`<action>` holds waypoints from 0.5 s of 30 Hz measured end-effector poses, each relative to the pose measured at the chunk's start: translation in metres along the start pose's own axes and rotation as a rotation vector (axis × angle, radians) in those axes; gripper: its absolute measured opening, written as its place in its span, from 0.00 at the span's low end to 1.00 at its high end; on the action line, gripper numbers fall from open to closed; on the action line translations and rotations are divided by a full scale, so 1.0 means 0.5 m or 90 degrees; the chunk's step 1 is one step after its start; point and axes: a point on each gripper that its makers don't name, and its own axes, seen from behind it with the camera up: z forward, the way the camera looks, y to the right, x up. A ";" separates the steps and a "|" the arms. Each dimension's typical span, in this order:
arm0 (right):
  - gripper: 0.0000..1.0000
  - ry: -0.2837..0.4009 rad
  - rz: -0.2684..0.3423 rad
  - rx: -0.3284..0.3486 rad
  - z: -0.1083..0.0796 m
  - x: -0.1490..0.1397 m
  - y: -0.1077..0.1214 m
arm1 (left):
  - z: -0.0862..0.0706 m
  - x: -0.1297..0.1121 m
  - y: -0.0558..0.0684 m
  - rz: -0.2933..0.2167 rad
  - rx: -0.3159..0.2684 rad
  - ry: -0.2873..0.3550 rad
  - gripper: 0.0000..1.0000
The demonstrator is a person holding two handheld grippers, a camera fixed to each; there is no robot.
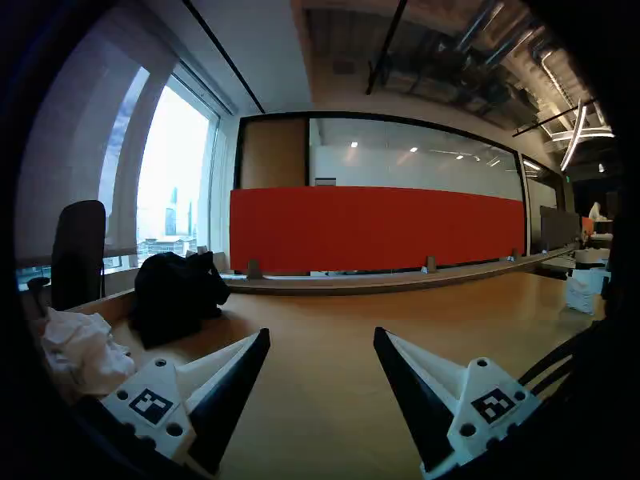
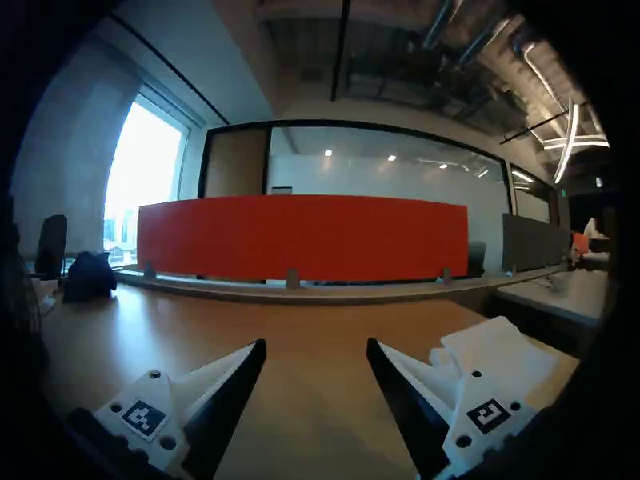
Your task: Fold towel
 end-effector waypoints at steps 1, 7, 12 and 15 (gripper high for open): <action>0.97 0.001 0.002 -0.001 0.000 0.001 0.001 | 0.000 0.000 0.000 0.000 0.000 0.000 0.96; 0.97 0.002 0.004 -0.002 -0.002 0.004 0.004 | 0.000 0.000 0.000 0.000 0.000 0.000 0.96; 0.97 0.003 0.004 -0.003 -0.003 0.002 0.004 | 0.000 0.000 0.000 0.000 0.000 0.000 0.96; 0.97 0.002 0.005 -0.002 -0.003 0.001 0.005 | 0.000 0.000 -0.001 0.000 0.000 0.000 0.96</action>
